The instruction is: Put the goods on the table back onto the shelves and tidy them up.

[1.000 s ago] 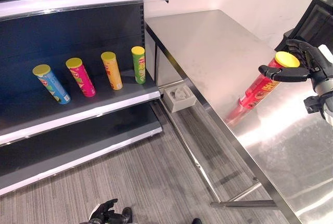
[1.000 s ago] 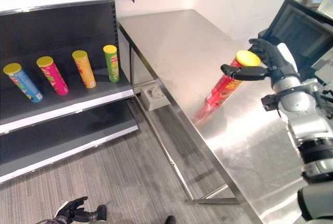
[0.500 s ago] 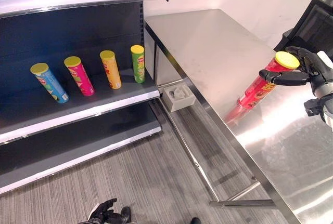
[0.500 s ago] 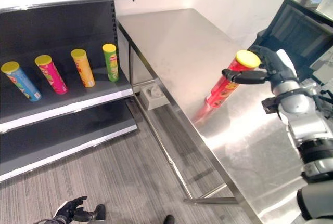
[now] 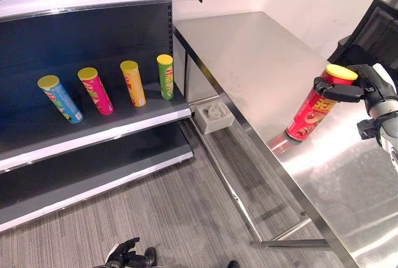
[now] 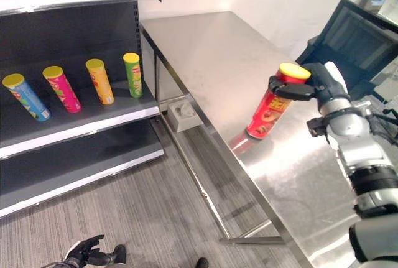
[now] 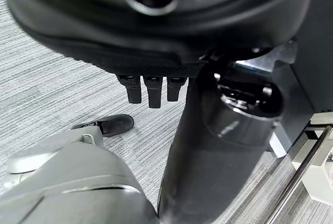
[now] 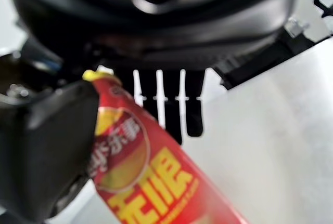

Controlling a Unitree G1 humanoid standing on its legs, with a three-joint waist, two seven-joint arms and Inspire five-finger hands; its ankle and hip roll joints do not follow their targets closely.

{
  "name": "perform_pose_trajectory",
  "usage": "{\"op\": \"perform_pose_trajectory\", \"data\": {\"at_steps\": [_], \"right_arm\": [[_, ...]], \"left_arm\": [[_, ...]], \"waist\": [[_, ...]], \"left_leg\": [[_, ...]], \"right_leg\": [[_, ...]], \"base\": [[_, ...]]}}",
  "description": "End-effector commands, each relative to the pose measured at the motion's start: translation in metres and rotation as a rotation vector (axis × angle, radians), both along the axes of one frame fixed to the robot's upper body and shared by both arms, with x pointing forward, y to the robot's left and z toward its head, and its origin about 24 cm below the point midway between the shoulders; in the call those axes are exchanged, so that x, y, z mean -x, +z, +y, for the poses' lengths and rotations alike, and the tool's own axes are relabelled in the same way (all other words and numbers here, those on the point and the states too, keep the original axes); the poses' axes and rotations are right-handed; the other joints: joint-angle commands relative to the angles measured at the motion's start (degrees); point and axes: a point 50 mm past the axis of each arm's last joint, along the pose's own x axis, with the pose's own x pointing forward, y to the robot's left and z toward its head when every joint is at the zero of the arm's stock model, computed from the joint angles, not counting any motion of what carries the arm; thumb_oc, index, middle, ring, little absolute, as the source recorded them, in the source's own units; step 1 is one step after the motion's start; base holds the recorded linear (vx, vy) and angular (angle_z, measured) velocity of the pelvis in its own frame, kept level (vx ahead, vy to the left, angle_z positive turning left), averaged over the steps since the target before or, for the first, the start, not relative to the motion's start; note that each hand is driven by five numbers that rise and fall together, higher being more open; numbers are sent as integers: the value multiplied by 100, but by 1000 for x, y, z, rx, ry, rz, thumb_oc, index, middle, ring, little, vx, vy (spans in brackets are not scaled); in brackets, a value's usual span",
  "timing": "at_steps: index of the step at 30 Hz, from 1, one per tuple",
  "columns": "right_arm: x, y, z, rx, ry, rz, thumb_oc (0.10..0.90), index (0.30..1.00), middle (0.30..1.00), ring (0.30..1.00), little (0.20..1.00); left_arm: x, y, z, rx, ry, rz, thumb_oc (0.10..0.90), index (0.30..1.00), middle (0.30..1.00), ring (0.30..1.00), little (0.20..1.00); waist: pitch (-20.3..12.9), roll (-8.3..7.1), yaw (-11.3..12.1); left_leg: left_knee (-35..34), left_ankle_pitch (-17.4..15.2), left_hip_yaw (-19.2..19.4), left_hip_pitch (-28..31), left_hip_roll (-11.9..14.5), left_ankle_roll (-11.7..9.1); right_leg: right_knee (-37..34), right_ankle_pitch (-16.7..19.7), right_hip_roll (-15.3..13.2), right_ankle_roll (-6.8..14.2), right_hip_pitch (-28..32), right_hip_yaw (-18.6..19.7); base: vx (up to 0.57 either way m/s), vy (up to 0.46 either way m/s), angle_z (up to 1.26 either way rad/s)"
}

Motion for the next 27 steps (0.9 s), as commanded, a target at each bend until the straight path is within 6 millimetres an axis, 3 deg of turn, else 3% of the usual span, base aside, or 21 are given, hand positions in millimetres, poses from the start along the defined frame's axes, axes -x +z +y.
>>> {"op": "perform_pose_trajectory", "data": {"at_steps": [1, 6, 12, 15, 16, 17, 18, 19, 21, 24, 25, 26, 27], "right_arm": [[5, 61, 4, -32, -4, -303, 400, 300, 300, 300, 300], [22, 65, 16, -64, 66, -428, 400, 300, 300, 300, 300], [58, 85, 62, -164, 322, -735, 400, 300, 300, 300, 300], [69, 94, 104, -229, 548, -830, 400, 300, 300, 300, 300], [75, 97, 111, -233, 593, -860, 400, 300, 300, 300, 300], [78, 97, 113, -221, 603, -867, 400, 300, 300, 300, 300], [78, 97, 113, -221, 603, -867, 400, 300, 300, 300, 300], [82, 100, 120, -159, 616, -874, 400, 300, 300, 300, 300], [83, 100, 126, -138, 633, -874, 400, 300, 300, 300, 300], [84, 95, 138, -109, 675, -855, 400, 300, 300, 300, 300], [85, 94, 144, -72, 694, -851, 400, 300, 300, 300, 300], [84, 94, 144, -71, 695, -851, 400, 300, 300, 300, 300], [85, 93, 150, -37, 711, -839, 400, 300, 300, 300, 300]], "left_arm": [[11, -1, 9, -45, -22, 50, 800, 900, 900, 900, 900], [9, 0, 11, -46, -2, 32, 800, 900, 900, 900, 900], [10, 1, 8, -35, 9, 9, 800, 900, 900, 900, 900], [6, 3, 8, -32, 3, -7, 800, 900, 900, 900, 900], [0, 4, 8, -39, -1, -25, 800, 900, 900, 900, 900], [-2, 4, 6, -38, -7, -29, 800, 900, 900, 900, 900], [-2, 4, 6, -38, -7, -29, 800, 900, 900, 900, 900], [-8, 5, 3, -29, -15, -46, 800, 900, 900, 900, 900], [-7, 4, 1, -25, -9, -46, 800, 900, 900, 900, 900], [-2, 2, -1, -21, 13, -43, 800, 900, 900, 900, 900], [-2, 4, 1, -29, 31, -59, 800, 900, 900, 900, 900], [-2, 4, 1, -29, 32, -59, 800, 900, 900, 900, 900], [-3, 5, 4, -38, 40, -68, 800, 900, 900, 900, 900]], "waist": [[-138, -102, 188], [-157, -67, 191], [-201, 65, 307], [-26, 155, 556], [103, 205, 644], [144, 227, 623], [140, 227, 617], [181, 269, 580], [167, 304, 579], [165, 381, 571], [192, 424, 567], [199, 431, 552], [179, 504, 483]], "left_leg": [[8, -640, -67, 234, -192, 147], [8, -644, -92, 248, -173, 146], [8, -572, -204, 224, -99, 114], [8, -217, -509, -169, 27, -77], [8, -17, -661, -457, 4, -143], [8, 94, -578, -619, 8, -165], [8, 96, -584, -624, 6, -165], [51, 241, -43, -767, 154, -122], [57, 216, 72, -721, 235, -128], [76, 121, -14, -478, 445, -205], [105, 120, -119, -341, 673, -292], [105, 120, -128, -337, 675, -294], [89, 109, -136, -202, 957, -415]], "right_leg": [[50, -390, 410, -146, 55, -121], [50, -413, 412, -152, 87, -144], [50, -546, 488, -217, 150, -202], [50, -706, 663, -329, 69, -371], [50, -711, 630, -332, 38, -610], [50, -705, 570, -313, 27, -836], [50, -705, 570, -312, 25, -842], [50, -648, 444, -284, -5, -1123], [50, -601, 403, -264, -24, -1196], [50, -465, 259, -225, 14, -1304], [54, -351, 80, -174, -27, -1336], [51, -350, 84, -173, -16, -1344], [83, -396, -44, -54, -36, -1303]], "base": [[0, 0, 0], [-6, -18, 0], [-49, -86, 6], [-239, -205, 46], [-265, -122, 57], [-174, -45, 67], [-164, 59, 87], [-102, 57, 135], [-90, 77, 136], [-55, 191, 46], [-49, 168, 14], [-33, 333, -3], [-6, 278, 11]]}}
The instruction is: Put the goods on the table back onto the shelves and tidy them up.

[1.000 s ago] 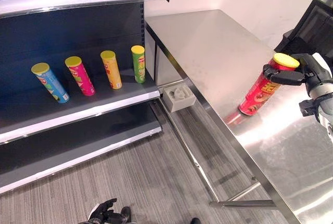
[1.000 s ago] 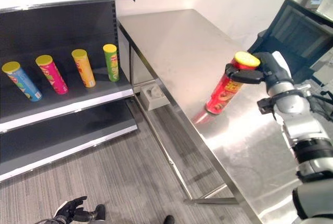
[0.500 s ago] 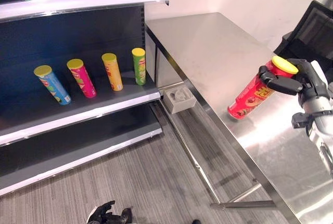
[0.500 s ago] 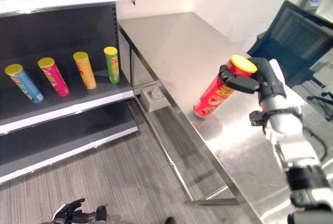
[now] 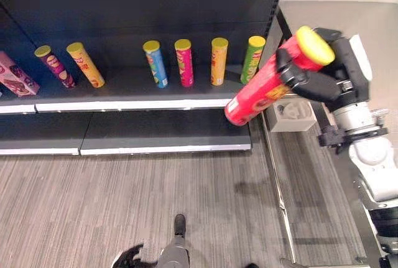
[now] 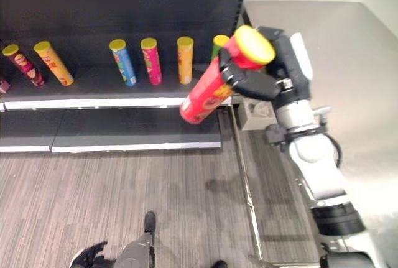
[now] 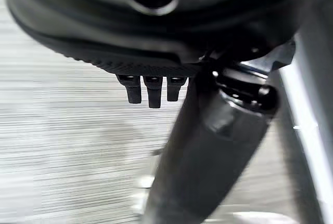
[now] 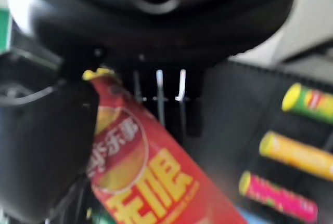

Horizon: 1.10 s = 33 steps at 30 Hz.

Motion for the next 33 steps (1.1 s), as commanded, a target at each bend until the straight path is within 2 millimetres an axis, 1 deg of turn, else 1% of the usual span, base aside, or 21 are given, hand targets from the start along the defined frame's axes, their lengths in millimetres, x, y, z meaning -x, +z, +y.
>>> {"op": "perform_pose_trajectory", "data": {"at_steps": [1, 4, 5, 6, 7, 8, 9, 11, 12, 14, 15, 16, 17, 20, 21, 22, 24, 25, 29, 30, 33], "right_arm": [[32, 76, 17, 56, 77, -412, 400, 300, 300, 300, 300], [33, 71, 25, 77, 95, -406, 400, 300, 300, 300, 300], [32, 64, 29, 91, 96, -391, 400, 300, 300, 300, 300], [32, 64, 30, 93, 95, -392, 400, 300, 300, 300, 300], [30, 61, 32, 106, 81, -386, 400, 300, 300, 300, 300], [30, 61, 32, 106, 80, -386, 400, 300, 300, 300, 300], [30, 55, 39, 118, 80, -380, 400, 300, 300, 300, 300], [29, 52, 39, 125, 70, -376, 400, 300, 300, 300, 300], [29, 47, 40, 156, 49, -368, 400, 300, 300, 300, 300], [29, 48, 43, 175, 57, -378, 400, 300, 300, 300, 300], [29, 49, 44, 182, 56, -385, 400, 300, 300, 300, 300], [29, 50, 45, 187, 58, -389, 400, 300, 300, 300, 300], [29, 50, 45, 188, 58, -390, 400, 300, 300, 300, 300], [29, 53, 50, 198, 83, -402, 400, 300, 300, 300, 300], [26, 53, 52, 216, 80, -403, 400, 300, 300, 300, 300], [26, 53, 52, 216, 80, -403, 400, 300, 300, 300, 300], [25, 54, 51, 232, 77, -403, 400, 300, 300, 300, 300], [24, 57, 57, 226, 102, -413, 400, 300, 300, 300, 300], [27, 57, 61, 216, 131, -416, 400, 300, 300, 300, 300], [26, 56, 62, 216, 127, -417, 400, 300, 300, 300, 300], [24, 54, 61, 223, 117, -406, 400, 300, 300, 300, 300]], "left_arm": [[-47, 19, 18, -83, -64, -170, 800, 900, 900, 900, 900], [-43, 17, 16, -79, -59, -163, 800, 900, 900, 900, 900], [-43, 16, 15, -81, -65, -157, 800, 900, 900, 900, 900], [-43, 16, 14, -80, -65, -157, 800, 900, 900, 900, 900], [-43, 17, 16, -92, -73, -154, 800, 900, 900, 900, 900], [-43, 17, 16, -93, -73, -154, 800, 900, 900, 900, 900], [-43, 18, 22, -124, -104, -138, 800, 900, 900, 900, 900], [-43, 19, 26, -138, -114, -133, 800, 900, 900, 900, 900], [-49, 23, 32, -162, -118, -144, 800, 900, 900, 900, 900], [-51, 25, 35, -168, -121, -150, 800, 900, 900, 900, 900], [-52, 25, 35, -166, -123, -152, 800, 900, 900, 900, 900], [-51, 25, 36, -168, -125, -146, 800, 900, 900, 900, 900], [-51, 25, 35, -168, -124, -147, 800, 900, 900, 900, 900], [-51, 24, 35, -163, -118, -143, 800, 900, 900, 900, 900], [-56, 25, 32, -154, -119, -157, 800, 900, 900, 900, 900], [-56, 25, 32, -154, -119, -157, 800, 900, 900, 900, 900], [-59, 23, 25, -136, -138, -161, 800, 900, 900, 900, 900], [-58, 21, 17, -104, -112, -172, 800, 900, 900, 900, 900], [-68, 25, 9, -74, -114, -229, 800, 900, 900, 900, 900], [-73, 26, 4, -55, -92, -253, 800, 900, 900, 900, 900], [-74, 25, 1, -36, -70, -263, 800, 900, 900, 900, 900]], "waist": [[-328, -32, -291], [-413, 165, -337], [-423, 217, -310], [-412, 179, -302], [-402, 149, -257], [-404, 131, -254], [-408, 90, -146], [-404, 62, -133], [-279, 45, -246], [-197, 89, -367], [-182, 111, -383], [-172, 109, -382], [-181, 107, -394], [-109, 6, -379], [-64, -76, -406], [-68, -76, -409], [-56, -183, -474], [-67, -246, -446], [99, -281, -438], [194, -260, -418], [173, -217, -429]], "left_leg": [[-243, -153, -481, 907, 1155, -718], [-278, -344, -532, 998, 1081, -784], [-289, -561, -528, 969, 907, -687], [-271, -516, -488, 923, 827, -628], [-244, -697, -466, 907, 558, -493], [-243, -696, -459, 902, 537, -483], [-249, -1024, -443, 927, 92, -231], [-274, -1082, -447, 963, -53, -155], [-311, -978, -551, 913, -304, 15], [-314, -933, -591, 911, -400, 88], [-314, -903, -629, 896, -428, 119], [-314, -886, -670, 890, -447, 134], [-314, -865, -681, 864, -453, 137], [-314, -824, -749, 850, -523, 184], [-314, -809, -777, 825, -612, 208], [-314, -807, -779, 819, -613, 209], [-314, -858, -876, 872, -751, 233], [-314, -885, -986, 898, -827, 247], [635, -1207, -1069, 564, -875, 272], [1153, -1288, -993, 297, -861, 150], [1261, -1275, -920, 144, -588, 50]], "right_leg": [[-66, -121, 13, 155, -336, 106], [-58, 67, -203, 271, -399, 137], [-51, 361, -500, 408, -503, 99], [-44, 473, -584, 387, -562, 49], [-26, 747, -911, 489, -654, 48], [-26, 754, -933, 495, -664, 57], [19, 863, -1269, 619, -670, 101], [145, 892, -1386, 619, -677, 124], [494, 1100, -1464, 514, -867, 479], [742, 766, -1057, 354, -1081, 1120], [819, 475, -758, 249, -1141, 1286], [864, 292, -542, 190, -1148, 1301], [853, 310, -546, 184, -1160, 1288], [866, -62, 149, -38, -1240, 1159], [812, -204, 578, -115, -1346, 1305], [809, -201, 577, -115, -1350, 1303], [514, -265, 919, -200, -1274, 1777], [236, -93, 1021, -227, -1120, 2043], [207, -98, 934, -260, -1030, 2038], [152, -142, 850, -287, -900, 1958], [39, -187, 803, -247, -761, 1914]], "base": [[-9, 395, 20], [-27, 442, 63], [-92, 448, 40], [-109, 618, 21], [-76, 322, 7], [3, 672, 8], [45, 509, 18], [4, 413, 20], [-68, 305, 4], [-32, 332, 31], [33, 201, 84], [20, 110, 77], [42, 67, 34], [19, 43, 18], [4, 29, 19], [35, 33, 35], [121, -2, 36], [170, -68, 37], [56, -50, 26], [15, 56, 20], [58, 104, 36]]}}
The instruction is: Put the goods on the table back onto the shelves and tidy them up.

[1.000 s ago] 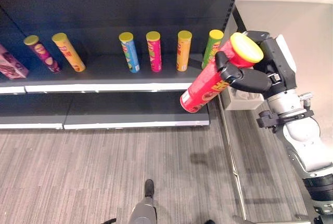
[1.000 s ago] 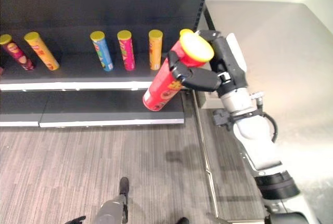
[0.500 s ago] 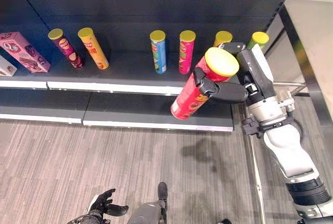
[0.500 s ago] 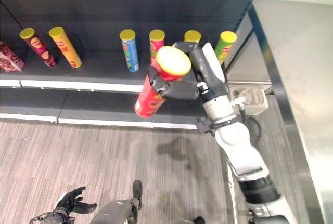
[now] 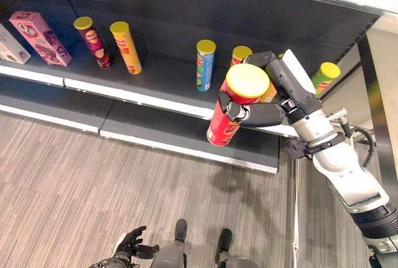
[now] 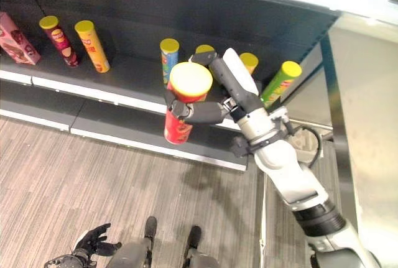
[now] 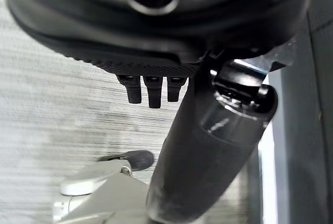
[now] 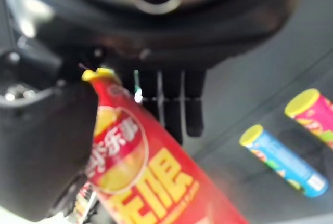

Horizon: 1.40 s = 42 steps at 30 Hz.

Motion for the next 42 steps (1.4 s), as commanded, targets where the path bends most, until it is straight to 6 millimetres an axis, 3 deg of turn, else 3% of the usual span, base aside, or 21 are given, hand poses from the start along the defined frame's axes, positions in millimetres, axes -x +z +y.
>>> {"op": "perform_pose_trajectory", "data": {"at_steps": [1, 2, 3, 4, 5, 6, 7, 8, 9, 10, 11, 12, 20, 34, 42], "right_arm": [[23, 58, 21, -63, 142, -309, 400, 300, 300, 300, 300], [18, 57, 22, -76, 125, -311, 400, 300, 300, 300, 300], [17, 56, 18, -73, 103, -311, 400, 300, 300, 300, 300], [19, 54, 11, -63, 68, -309, 400, 300, 300, 300, 300], [23, 47, 5, -53, 30, -305, 400, 300, 300, 300, 300], [26, 40, 1, -70, -12, -299, 400, 300, 300, 300, 300], [25, 39, 9, -76, 13, -296, 400, 300, 300, 300, 300], [23, 37, 12, -88, 18, -293, 400, 300, 300, 300, 300], [23, 35, 10, -83, 7, -283, 400, 300, 300, 300, 300], [21, 39, 16, -107, 30, -297, 400, 300, 300, 300, 300], [21, 41, 19, -120, 46, -309, 400, 300, 300, 300, 300], [21, 44, 22, -115, 51, -321, 400, 300, 300, 300, 300], [26, 34, 22, -98, 58, -288, 400, 300, 300, 300, 300], [26, 23, 13, -90, 0, -273, 400, 300, 300, 300, 300], [27, 19, -13, 26, -260, -384, 400, 300, 300, 300, 300]], "left_arm": [[4, 4, 11, -38, -4, -19, 800, 900, 900, 900, 900], [3, 7, 18, -68, 18, -31, 800, 900, 900, 900, 900], [4, 7, 19, -77, 16, -26, 800, 900, 900, 900, 900], [4, 7, 19, -89, -6, -19, 800, 900, 900, 900, 900], [8, 3, 18, -99, -35, 9, 800, 900, 900, 900, 900], [7, 6, 24, -142, -91, 24, 800, 900, 900, 900, 900], [10, 7, 33, -171, -81, 37, 800, 900, 900, 900, 900], [12, 11, 45, -196, -42, 36, 800, 900, 900, 900, 900], [11, 12, 50, -206, -23, 38, 800, 900, 900, 900, 900], [9, 13, 52, -205, 0, 32, 800, 900, 900, 900, 900], [3, 14, 47, -196, -12, 10, 800, 900, 900, 900, 900], [3, 12, 42, -169, -2, 3, 800, 900, 900, 900, 900], [15, 3, 22, -112, -25, 30, 800, 900, 900, 900, 900], [28, -2, 20, -122, -32, 73, 800, 900, 900, 900, 900], [26, -1, 17, -143, -57, 62, 800, 900, 900, 900, 900]], "waist": [[-292, -76, -11], [-385, -89, -23], [-439, -42, -31], [-557, 101, -82], [-766, 269, -146], [-771, 233, -146], [-723, 232, -111], [-671, 276, -77], [-597, 310, -154], [-518, 327, -142], [-384, 304, -215], [-369, 259, -208], [-503, 226, -252], [-662, 236, -319], [-628, 224, -379]], "left_leg": [[51, -721, 72, 108, 617, -247], [-622, 20, -277, 25, 1558, -470], [-962, 270, -335, 20, 1760, -590], [-1286, 403, -281, 72, 1901, -734], [-1311, 178, -209, 178, 1713, -858], [-1105, -160, -73, 317, 1221, -646], [-1074, -319, 149, 477, 979, -463], [-1185, -339, 384, 592, 840, -338], [-1257, -349, 420, 679, 717, -265], [-1311, -347, 507, 692, 584, -188], [-1237, -411, 443, 670, 521, -153], [-1222, -387, 422, 676, 490, -136], [-1244, -422, 359, 831, 613, -193], [-1311, -515, 428, 1099, 737, -249], [-1311, -561, 446, 1078, 751, -243]], "right_leg": [[156, -378, -209, 551, -33, 328], [244, -552, -521, 723, -128, 450], [251, -598, -604, 790, -93, 508], [236, -601, -754, 912, 1, 521], [188, -410, -1091, 1093, 126, 442], [372, -71, -1626, 1221, 106, 514], [609, 333, -1934, 1216, -97, 448], [854, 332, -1975, 1082, -265, 221], [1164, 77, -1555, 930, -426, 483], [1039, -137, -1058, 824, -630, 257], [523, -126, -755, 871, -668, 509], [465, -1, -720, 862, -673, 746], [160, 35, -711, 864, -313, 584], [29, -59, -671, 883, -23, 513], [30, -54, -687, 912, -49, 508]], "base": [[245, 583, 3], [286, 689, -7], [349, 893, -16], [375, 862, -1], [454, 1146, -23], [365, 1124, -3], [192, 992, 0], [54, 733, -85], [-13, 567, -70], [25, 299, -68], [29, 98, 32], [59, -36, 29], [88, -89, 25], [39, -26, -3], [9, -1, -1]]}}
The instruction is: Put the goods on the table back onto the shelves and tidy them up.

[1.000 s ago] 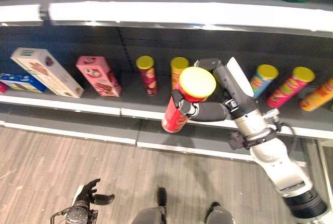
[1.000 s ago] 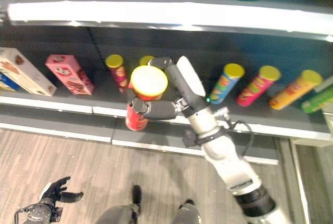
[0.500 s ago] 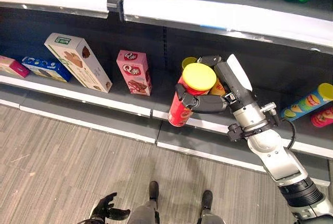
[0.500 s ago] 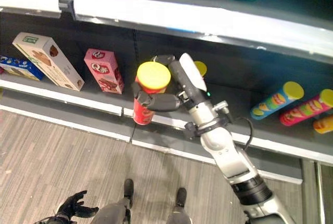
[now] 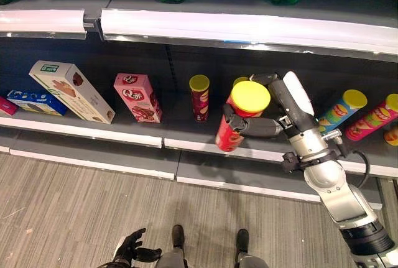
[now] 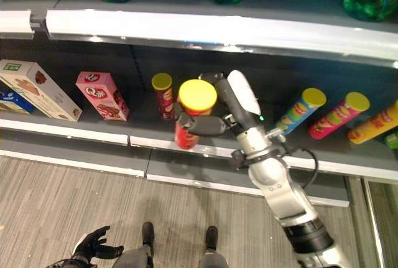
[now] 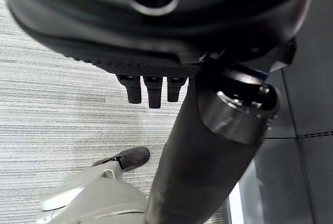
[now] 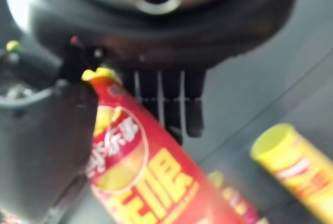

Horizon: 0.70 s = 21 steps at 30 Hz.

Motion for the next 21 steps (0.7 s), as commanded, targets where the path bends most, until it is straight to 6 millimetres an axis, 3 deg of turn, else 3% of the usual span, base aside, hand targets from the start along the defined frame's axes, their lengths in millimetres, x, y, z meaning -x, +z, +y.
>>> {"op": "perform_pose_trajectory", "data": {"at_steps": [1, 8, 21], "right_arm": [[17, 59, 1, -3, -27, -391, 400, 300, 300, 300, 300], [12, 57, -25, 57, -271, -487, 400, 300, 300, 300, 300], [-14, 77, -69, 13, -622, -636, 400, 300, 300, 300, 300]], "left_arm": [[4, 3, 16, -91, -33, 9, 800, 900, 900, 900, 900], [1, 4, 15, -115, -53, -7, 800, 900, 900, 900, 900], [-31, 21, 7, -111, -95, -154, 800, 900, 900, 900, 900]], "waist": [[-395, -155, 117], [-104, -91, 114], [434, 197, 262]], "left_leg": [[15, -762, -169, 317, 84, -99], [26, -688, -204, 60, 80, -101], [212, -576, -353, -538, 2, -100]], "right_leg": [[77, -191, -328, 375, 77, -200], [115, -154, -358, 394, -165, -202], [254, -86, -492, 404, -633, -231]], "base": [[0, 0, 0], [-46, -5, 0], [-57, 3, 4]]}}
